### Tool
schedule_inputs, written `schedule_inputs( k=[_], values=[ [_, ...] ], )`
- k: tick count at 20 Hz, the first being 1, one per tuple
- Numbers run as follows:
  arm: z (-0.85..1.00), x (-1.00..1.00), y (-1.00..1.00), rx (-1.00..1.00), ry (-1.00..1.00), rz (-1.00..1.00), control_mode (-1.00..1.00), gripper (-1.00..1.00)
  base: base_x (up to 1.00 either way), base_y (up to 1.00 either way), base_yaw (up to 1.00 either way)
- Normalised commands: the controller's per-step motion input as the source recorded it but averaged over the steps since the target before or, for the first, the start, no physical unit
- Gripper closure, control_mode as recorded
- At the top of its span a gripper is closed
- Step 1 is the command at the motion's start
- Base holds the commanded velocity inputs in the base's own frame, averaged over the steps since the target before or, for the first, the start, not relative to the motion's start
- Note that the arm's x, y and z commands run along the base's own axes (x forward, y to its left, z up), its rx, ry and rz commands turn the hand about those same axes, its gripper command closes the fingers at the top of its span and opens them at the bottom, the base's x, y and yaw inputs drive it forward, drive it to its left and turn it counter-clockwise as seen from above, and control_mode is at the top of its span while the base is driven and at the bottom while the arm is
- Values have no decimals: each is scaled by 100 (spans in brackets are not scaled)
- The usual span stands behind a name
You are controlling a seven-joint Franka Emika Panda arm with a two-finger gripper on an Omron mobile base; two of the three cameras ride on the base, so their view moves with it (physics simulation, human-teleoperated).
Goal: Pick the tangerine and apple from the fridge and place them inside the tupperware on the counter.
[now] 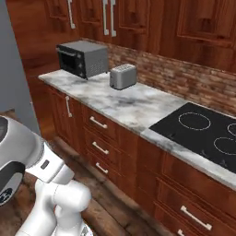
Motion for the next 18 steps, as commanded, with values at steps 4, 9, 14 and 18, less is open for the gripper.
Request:
schedule_inputs(
  k=[4,9,14,18],
  values=[
    [0,0,0,0,0,0,100,-100,-21,66,98],
    [0,0,0,0,0,0,100,-100,15,76,80],
    [0,0,0,0,0,0,100,-100,64,72,65],
    [0,0,0,0,0,0,100,-100,90,39,48]
  ],
)
